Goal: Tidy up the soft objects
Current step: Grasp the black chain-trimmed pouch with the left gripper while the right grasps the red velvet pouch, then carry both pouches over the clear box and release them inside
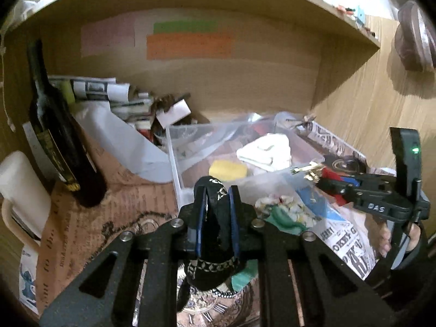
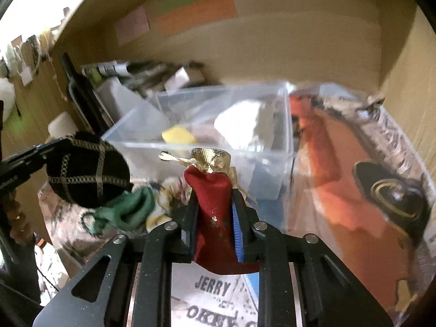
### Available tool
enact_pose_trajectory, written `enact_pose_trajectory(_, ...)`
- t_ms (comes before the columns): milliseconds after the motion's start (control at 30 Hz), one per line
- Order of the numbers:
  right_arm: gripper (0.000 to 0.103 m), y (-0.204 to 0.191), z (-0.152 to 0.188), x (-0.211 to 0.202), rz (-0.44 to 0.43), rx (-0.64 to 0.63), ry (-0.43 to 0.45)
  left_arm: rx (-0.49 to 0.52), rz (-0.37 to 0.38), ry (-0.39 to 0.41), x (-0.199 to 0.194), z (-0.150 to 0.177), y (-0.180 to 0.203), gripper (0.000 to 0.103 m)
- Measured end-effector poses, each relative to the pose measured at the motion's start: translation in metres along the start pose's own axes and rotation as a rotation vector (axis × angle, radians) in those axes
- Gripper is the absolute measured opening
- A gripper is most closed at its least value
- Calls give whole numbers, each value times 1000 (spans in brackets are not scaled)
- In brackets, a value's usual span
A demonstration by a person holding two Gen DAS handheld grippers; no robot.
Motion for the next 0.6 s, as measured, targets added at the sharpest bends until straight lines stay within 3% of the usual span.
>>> enact_pose_trajectory(367, 19, -23, -33, -22, -52, -41, 138, -5, -3, 81, -7, -48, -19, 16)
enact_pose_trajectory(467, 19, -28, -42, -19, -57, -53, 155, -4, -10, 103, -7, -66, -25, 7)
enact_pose_trajectory(600, 19, -31, -55, -11, -57, -60, 169, 2, -29, 130, -4, -86, -30, 7)
Point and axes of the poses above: each gripper's, at about its wrist camera, not at the fingertips, and x roughly the way its jaws point, y to its right, z to its underside, the point moved 2 cm from there along x, roughly the way its jaws point, and after that the axes turned 13 degrees about x, right-handed, at the moved point
